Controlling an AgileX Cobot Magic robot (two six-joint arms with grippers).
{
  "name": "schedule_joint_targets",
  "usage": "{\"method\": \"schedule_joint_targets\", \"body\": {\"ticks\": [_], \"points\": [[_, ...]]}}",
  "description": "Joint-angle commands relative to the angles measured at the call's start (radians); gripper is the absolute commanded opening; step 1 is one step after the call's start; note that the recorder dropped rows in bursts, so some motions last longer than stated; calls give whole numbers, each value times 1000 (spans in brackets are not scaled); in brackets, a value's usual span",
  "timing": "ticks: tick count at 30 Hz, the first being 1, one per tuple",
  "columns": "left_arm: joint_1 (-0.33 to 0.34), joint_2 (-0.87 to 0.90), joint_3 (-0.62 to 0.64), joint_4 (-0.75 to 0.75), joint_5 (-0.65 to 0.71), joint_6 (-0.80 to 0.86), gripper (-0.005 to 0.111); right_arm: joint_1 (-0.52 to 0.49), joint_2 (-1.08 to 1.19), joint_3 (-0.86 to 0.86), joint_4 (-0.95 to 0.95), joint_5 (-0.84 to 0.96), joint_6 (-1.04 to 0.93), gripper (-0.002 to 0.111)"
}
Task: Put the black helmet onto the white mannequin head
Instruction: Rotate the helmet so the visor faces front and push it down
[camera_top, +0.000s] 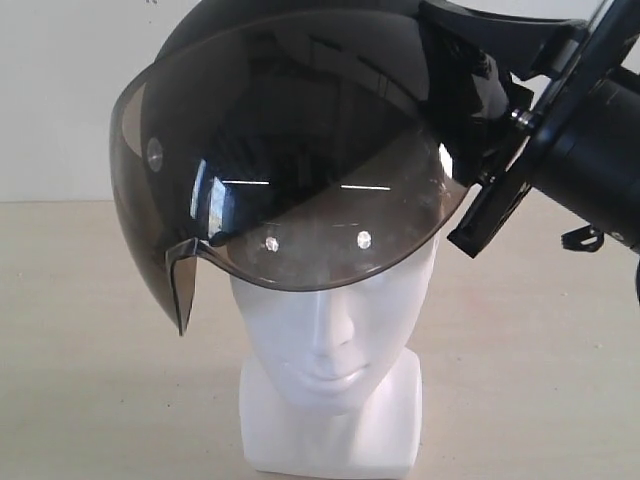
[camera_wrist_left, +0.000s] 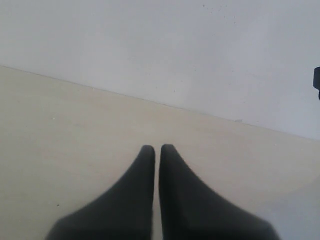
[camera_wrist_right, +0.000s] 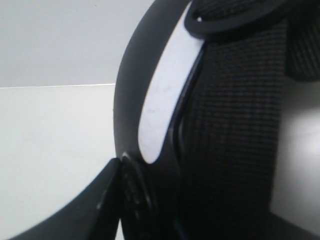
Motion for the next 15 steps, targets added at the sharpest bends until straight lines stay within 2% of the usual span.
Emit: {"method": "schedule_joint_targets", "body": {"ticks": [1, 15], "points": [[-4, -2, 4, 4, 3, -4, 4, -10, -8, 63, -57, 46, -29, 0], [-4, -2, 4, 4, 3, -4, 4, -10, -8, 78, -59, 39, -36, 0]]}}
